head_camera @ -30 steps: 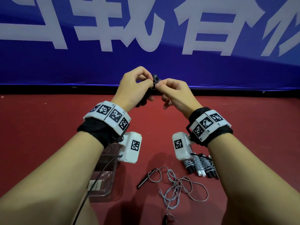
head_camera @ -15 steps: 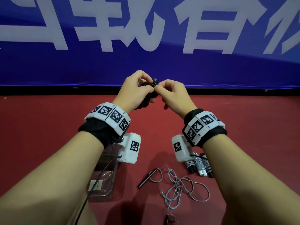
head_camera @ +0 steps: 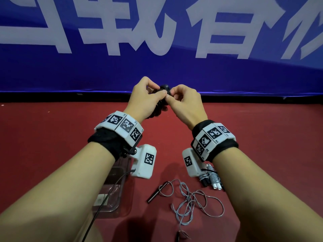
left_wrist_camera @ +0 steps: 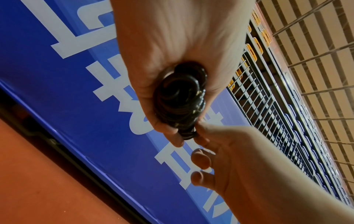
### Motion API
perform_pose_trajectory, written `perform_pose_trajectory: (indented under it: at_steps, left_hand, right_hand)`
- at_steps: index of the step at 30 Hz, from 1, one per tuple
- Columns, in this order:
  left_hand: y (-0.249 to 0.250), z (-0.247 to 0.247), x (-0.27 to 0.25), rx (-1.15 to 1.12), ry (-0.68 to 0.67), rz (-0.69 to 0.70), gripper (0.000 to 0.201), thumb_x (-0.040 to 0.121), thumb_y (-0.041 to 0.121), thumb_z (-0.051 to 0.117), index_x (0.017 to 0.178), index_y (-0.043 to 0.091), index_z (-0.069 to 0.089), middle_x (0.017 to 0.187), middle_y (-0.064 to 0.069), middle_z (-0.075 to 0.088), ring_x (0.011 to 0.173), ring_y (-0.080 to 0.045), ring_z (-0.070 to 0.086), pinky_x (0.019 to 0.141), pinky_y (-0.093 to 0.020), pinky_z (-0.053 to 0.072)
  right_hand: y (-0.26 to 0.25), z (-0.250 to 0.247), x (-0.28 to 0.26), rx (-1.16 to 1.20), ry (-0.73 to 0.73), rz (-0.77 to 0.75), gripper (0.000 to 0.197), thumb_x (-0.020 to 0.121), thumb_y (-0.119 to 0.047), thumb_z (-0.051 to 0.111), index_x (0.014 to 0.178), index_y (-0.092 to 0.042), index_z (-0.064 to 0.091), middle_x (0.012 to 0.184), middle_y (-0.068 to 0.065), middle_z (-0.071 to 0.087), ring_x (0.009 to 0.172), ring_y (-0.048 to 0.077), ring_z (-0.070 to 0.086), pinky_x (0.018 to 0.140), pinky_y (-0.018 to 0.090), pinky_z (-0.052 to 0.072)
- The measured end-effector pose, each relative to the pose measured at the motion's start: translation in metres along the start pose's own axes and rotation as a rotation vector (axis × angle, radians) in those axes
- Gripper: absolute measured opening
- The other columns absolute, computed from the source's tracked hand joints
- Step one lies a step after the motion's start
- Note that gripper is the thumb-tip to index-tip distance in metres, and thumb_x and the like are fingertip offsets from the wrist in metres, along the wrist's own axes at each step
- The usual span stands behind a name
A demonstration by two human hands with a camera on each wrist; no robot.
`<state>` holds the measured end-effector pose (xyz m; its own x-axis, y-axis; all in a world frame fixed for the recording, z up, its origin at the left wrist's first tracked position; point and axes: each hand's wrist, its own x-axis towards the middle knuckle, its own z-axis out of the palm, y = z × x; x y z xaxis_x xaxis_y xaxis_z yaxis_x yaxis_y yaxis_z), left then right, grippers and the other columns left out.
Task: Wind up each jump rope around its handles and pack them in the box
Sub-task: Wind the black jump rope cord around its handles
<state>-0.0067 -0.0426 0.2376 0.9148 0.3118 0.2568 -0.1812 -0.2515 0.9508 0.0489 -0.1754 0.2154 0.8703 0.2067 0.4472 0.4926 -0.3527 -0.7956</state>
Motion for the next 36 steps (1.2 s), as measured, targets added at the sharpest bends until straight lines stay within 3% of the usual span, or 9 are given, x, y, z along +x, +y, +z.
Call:
perform_pose_trajectory:
  at_steps: [4,10,13,17,22,27,30,33,36]
  left_hand:
    - [-0.001,0.004,-0.002,0.028,0.044,0.029,0.022,0.094,0.007,0.071,0.106,-0.003,0.054,0.074,-0.006,0.066,0.046,-0.011,0.063,0.041,-0.025,0.044]
    - [0.002,0.003,-0.006,-0.086,0.079,0.039,0.021,0.09,0.002,0.074,0.101,-0.009,0.06,0.064,0.0,0.07,0.051,-0.022,0.068,0.04,-0.027,0.046]
    - [0.003,0.003,-0.006,-0.106,0.083,0.041,0.015,0.093,0.005,0.071,0.097,-0.007,0.062,0.073,-0.013,0.071,0.056,-0.033,0.071,0.04,-0.027,0.044]
    - [0.008,0.002,-0.004,-0.132,0.105,-0.046,0.019,0.094,-0.003,0.05,0.103,-0.005,0.067,0.069,-0.009,0.066,0.045,-0.021,0.066,0.038,-0.022,0.039]
    - [0.008,0.008,-0.005,-0.191,0.117,-0.057,0.02,0.094,-0.001,0.054,0.105,0.003,0.07,0.078,-0.004,0.069,0.048,-0.013,0.066,0.043,-0.025,0.046]
    - [0.005,0.01,-0.002,-0.281,0.179,-0.047,0.02,0.095,0.006,0.056,0.097,0.005,0.075,0.073,-0.004,0.071,0.053,-0.019,0.067,0.047,-0.028,0.047]
    - [0.0,0.012,0.001,-0.256,0.2,-0.023,0.019,0.096,0.014,0.06,0.093,0.017,0.079,0.09,-0.006,0.075,0.071,-0.022,0.069,0.053,-0.032,0.052]
    - [-0.004,0.015,0.0,-0.308,0.224,-0.055,0.019,0.095,0.021,0.065,0.112,0.026,0.073,0.101,-0.003,0.075,0.08,-0.017,0.069,0.061,-0.031,0.054]
    - [-0.007,0.013,0.004,-0.462,0.213,-0.189,0.035,0.094,0.024,0.068,0.128,0.026,0.063,0.11,-0.006,0.072,0.082,-0.018,0.069,0.057,-0.028,0.051]
  right_hand:
    - [0.003,0.003,-0.004,-0.055,0.117,-0.088,0.014,0.079,-0.038,0.066,0.078,-0.025,0.064,0.072,-0.01,0.064,0.064,0.006,0.057,0.068,0.037,0.055]
    - [0.002,0.003,-0.005,-0.007,0.168,-0.121,0.011,0.081,-0.031,0.072,0.083,-0.022,0.068,0.083,-0.009,0.07,0.079,0.008,0.066,0.076,0.033,0.055]
    - [-0.001,0.004,-0.006,0.013,0.164,-0.097,0.009,0.078,-0.031,0.075,0.082,-0.025,0.07,0.082,-0.011,0.071,0.077,0.008,0.066,0.076,0.034,0.055]
    - [-0.008,0.003,-0.01,0.004,0.174,-0.074,0.01,0.075,-0.027,0.074,0.081,-0.025,0.066,0.075,-0.011,0.07,0.067,0.001,0.065,0.069,0.024,0.05]
    - [-0.011,0.002,-0.008,0.03,0.179,-0.054,0.012,0.071,-0.032,0.071,0.079,-0.028,0.062,0.074,-0.008,0.07,0.063,0.008,0.066,0.071,0.035,0.056]
    - [-0.01,0.001,-0.006,0.118,0.159,-0.029,0.018,0.075,-0.04,0.075,0.077,-0.027,0.063,0.076,-0.009,0.071,0.069,0.016,0.071,0.068,0.047,0.06]
    - [-0.007,0.003,-0.004,0.123,0.182,-0.021,0.024,0.075,-0.051,0.076,0.077,-0.03,0.066,0.079,-0.014,0.07,0.073,0.017,0.071,0.07,0.048,0.06]
    - [-0.005,0.004,-0.002,0.103,0.208,-0.03,0.023,0.076,-0.053,0.075,0.077,-0.031,0.067,0.08,-0.013,0.071,0.075,0.015,0.071,0.074,0.046,0.059]
    - [-0.004,0.005,-0.001,0.087,0.205,-0.032,0.023,0.077,-0.052,0.075,0.078,-0.03,0.067,0.079,-0.01,0.073,0.076,0.014,0.071,0.077,0.044,0.059]
